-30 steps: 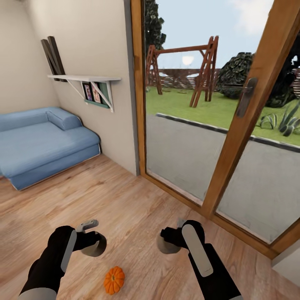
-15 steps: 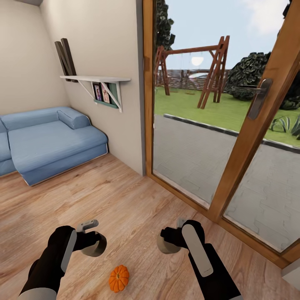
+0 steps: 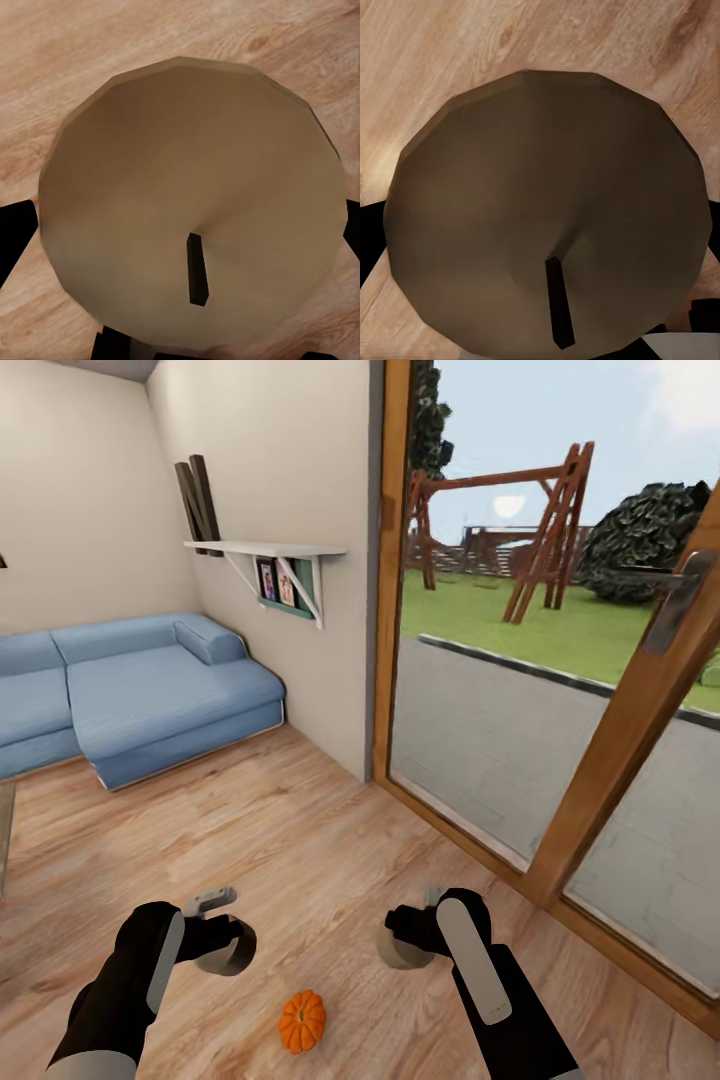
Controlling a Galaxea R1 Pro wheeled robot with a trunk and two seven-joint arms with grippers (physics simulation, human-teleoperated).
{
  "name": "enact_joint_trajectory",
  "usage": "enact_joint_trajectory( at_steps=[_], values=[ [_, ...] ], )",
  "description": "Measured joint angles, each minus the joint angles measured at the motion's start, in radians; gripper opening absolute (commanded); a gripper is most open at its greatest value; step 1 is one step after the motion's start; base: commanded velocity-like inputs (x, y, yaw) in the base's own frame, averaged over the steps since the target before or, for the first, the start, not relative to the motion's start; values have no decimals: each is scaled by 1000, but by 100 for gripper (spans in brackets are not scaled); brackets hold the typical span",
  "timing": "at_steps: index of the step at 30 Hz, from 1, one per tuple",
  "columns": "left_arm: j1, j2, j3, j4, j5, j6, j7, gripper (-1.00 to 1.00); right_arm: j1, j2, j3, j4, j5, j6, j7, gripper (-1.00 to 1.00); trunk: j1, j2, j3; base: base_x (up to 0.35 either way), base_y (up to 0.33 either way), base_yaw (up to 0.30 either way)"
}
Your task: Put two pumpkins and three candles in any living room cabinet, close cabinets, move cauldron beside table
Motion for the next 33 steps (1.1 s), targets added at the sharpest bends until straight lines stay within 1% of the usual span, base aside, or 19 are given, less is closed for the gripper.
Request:
enact_joint_trajectory(
  at_steps=[33],
  values=[
    [0,1,0,0,-1,0,0,-100,0,0,0,2,1,0,0,-100,0,0,0,0,0,288]
  ],
)
